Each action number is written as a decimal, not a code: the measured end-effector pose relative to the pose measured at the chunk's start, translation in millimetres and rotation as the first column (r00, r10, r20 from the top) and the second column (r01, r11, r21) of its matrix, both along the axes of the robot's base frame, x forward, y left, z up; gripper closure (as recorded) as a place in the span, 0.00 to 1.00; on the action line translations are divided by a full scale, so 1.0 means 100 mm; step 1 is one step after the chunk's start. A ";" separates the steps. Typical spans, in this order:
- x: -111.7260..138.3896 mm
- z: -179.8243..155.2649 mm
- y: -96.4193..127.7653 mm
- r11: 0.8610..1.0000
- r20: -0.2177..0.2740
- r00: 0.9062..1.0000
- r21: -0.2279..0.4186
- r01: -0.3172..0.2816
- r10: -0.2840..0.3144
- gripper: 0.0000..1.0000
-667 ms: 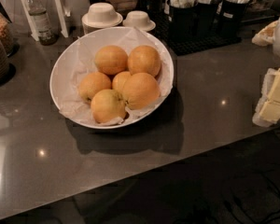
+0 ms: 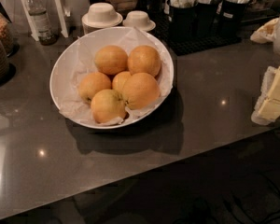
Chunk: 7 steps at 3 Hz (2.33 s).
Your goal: Pick orange from white bowl
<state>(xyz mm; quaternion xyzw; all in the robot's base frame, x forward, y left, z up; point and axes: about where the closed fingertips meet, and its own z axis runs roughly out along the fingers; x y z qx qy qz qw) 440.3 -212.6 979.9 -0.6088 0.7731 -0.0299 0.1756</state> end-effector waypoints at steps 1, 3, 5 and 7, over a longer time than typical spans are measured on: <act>0.09 0.17 0.19 0.993 0.097 0.992 0.077 -0.085 0.077 0.00; 0.29 0.55 0.87 0.921 0.275 0.920 0.197 -0.337 0.278 0.00; 0.60 0.72 1.43 0.858 0.320 0.862 0.209 -0.469 0.394 0.00; 0.65 0.78 1.89 0.754 0.226 0.729 -0.043 -0.655 0.646 0.00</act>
Offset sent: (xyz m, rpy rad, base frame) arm 0.0283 0.0923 0.0680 0.3172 -0.3196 0.3783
